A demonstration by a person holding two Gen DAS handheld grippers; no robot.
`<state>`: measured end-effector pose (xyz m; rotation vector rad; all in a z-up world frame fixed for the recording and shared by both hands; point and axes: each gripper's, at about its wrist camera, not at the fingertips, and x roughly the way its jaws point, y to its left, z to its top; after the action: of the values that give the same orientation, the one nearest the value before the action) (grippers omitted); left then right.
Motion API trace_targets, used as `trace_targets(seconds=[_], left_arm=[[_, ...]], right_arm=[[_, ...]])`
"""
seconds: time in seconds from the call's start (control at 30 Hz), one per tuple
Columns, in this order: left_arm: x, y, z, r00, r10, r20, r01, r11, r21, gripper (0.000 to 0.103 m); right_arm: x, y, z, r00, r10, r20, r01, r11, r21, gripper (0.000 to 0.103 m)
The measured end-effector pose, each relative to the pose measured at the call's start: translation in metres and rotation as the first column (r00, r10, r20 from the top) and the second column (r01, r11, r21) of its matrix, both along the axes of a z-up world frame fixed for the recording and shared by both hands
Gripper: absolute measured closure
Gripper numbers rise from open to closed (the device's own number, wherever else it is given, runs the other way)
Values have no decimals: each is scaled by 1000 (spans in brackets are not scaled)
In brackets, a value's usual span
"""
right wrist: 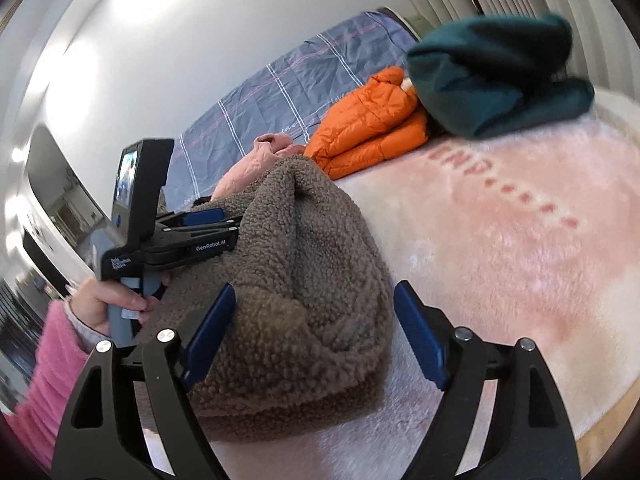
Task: Fold large clothes
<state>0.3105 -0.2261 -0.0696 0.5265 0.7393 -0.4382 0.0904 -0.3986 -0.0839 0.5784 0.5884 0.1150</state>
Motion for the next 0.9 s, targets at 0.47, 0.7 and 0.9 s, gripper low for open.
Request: trace_targets(seconds=[0.47,0.7,0.9], left_arm=[[0,0,0,1000,3,-3,-3,1000,6,38],[0,0,0,1000,3,-3,-3,1000,5,38],[0,0,0,1000,4,-3,-4,1000,4,38]], right_arm=[[12,-23,-52,989,86,-120,-30,913,407,6],[29,-13,-52,984,112,-135,-43,900,433,3],[39,-3,-52,984,120,-131,-55,905,421,5]])
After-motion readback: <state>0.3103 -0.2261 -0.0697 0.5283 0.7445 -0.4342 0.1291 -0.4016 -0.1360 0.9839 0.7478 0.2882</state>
